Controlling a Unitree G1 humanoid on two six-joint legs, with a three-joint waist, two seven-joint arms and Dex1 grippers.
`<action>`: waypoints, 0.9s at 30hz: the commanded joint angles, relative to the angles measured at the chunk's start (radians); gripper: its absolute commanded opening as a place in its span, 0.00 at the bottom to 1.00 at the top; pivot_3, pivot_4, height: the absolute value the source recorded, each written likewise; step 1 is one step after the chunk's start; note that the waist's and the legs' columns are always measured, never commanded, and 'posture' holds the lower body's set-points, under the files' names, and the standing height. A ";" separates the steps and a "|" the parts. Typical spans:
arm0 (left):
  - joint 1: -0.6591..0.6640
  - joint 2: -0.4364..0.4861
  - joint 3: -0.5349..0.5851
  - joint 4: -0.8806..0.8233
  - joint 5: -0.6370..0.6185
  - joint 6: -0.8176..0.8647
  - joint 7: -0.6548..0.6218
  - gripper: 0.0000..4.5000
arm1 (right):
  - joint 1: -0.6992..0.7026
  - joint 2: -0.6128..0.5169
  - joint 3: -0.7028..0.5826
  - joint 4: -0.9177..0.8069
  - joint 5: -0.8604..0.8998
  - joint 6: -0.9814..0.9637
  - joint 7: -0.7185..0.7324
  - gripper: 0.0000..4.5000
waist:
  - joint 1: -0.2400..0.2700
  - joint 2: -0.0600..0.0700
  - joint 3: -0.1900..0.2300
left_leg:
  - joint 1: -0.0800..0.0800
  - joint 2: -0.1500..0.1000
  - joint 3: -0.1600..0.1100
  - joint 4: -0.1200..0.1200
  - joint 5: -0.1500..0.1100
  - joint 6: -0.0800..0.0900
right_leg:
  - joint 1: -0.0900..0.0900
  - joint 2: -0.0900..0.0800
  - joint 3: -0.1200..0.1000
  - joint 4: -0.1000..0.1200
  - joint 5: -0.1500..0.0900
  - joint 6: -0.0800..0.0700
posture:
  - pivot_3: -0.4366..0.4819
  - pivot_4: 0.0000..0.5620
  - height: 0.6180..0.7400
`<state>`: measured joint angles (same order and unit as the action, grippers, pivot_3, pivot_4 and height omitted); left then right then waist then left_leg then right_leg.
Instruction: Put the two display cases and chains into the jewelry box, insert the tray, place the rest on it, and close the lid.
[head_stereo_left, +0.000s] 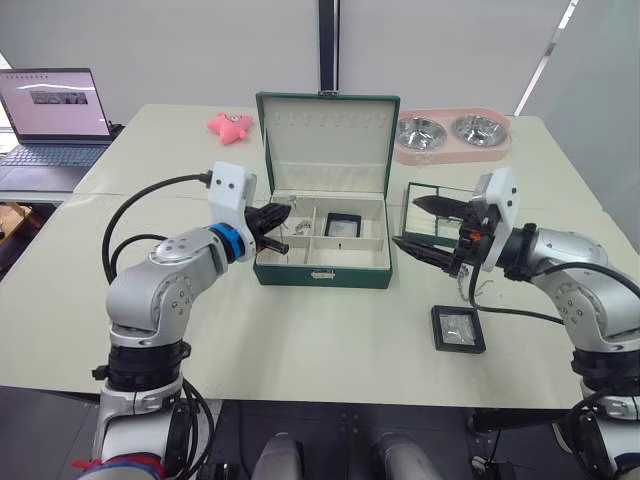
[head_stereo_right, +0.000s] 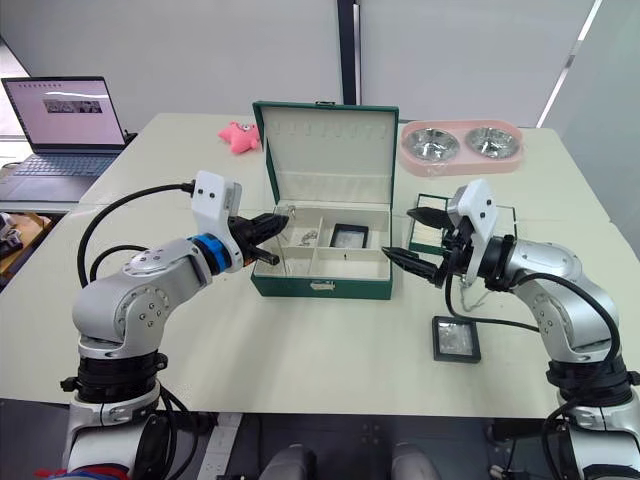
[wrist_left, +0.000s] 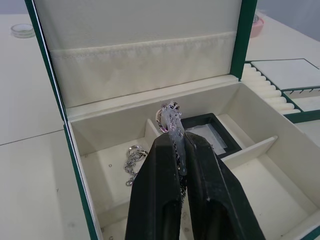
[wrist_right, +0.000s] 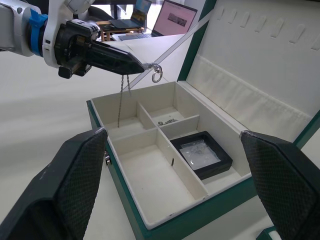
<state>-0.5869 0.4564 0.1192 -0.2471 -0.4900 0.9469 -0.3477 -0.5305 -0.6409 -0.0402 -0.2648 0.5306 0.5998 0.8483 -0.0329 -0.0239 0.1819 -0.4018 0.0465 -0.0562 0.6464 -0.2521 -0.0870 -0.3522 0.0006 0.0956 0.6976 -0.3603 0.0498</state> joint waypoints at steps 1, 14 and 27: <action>0.023 0.001 -0.009 -0.014 0.011 -0.033 -0.016 0.01 | -0.004 -0.014 -0.032 -0.037 0.015 -0.008 0.001 1.00 | 0.000 0.000 0.000 | 0.000 0.000 0.000 0.000 0.000 0.000 | 0.000 0.000 0.000 0.000 0.000 0.000 | 0.48 0.27 1.00; 0.077 -0.013 -0.021 -0.024 0.028 -0.036 -0.012 0.01 | -0.008 -0.012 -0.025 -0.018 0.008 -0.017 0.008 1.00 | 0.000 0.000 0.000 | 0.000 0.000 0.000 0.000 0.000 0.000 | 0.000 0.000 0.000 0.000 0.000 0.000 | 0.48 0.27 1.00; 0.063 -0.026 -0.022 -0.018 0.025 -0.043 -0.023 0.74 | -0.014 -0.003 -0.017 -0.010 0.004 -0.022 0.004 1.00 | 0.000 0.000 0.000 | 0.000 0.000 0.000 0.000 0.000 0.000 | 0.000 0.000 0.000 0.000 0.000 0.000 | 0.48 0.27 1.00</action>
<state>-0.5068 0.4326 0.0909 -0.2392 -0.4637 0.9274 -0.3635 -0.5303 -0.6417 -0.0392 -0.2597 0.5293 0.5961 0.8497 -0.0326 -0.0240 0.1819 -0.4019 0.0464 -0.0562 0.6464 -0.2522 -0.0869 -0.3522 0.0005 0.0956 0.6976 -0.3603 0.0499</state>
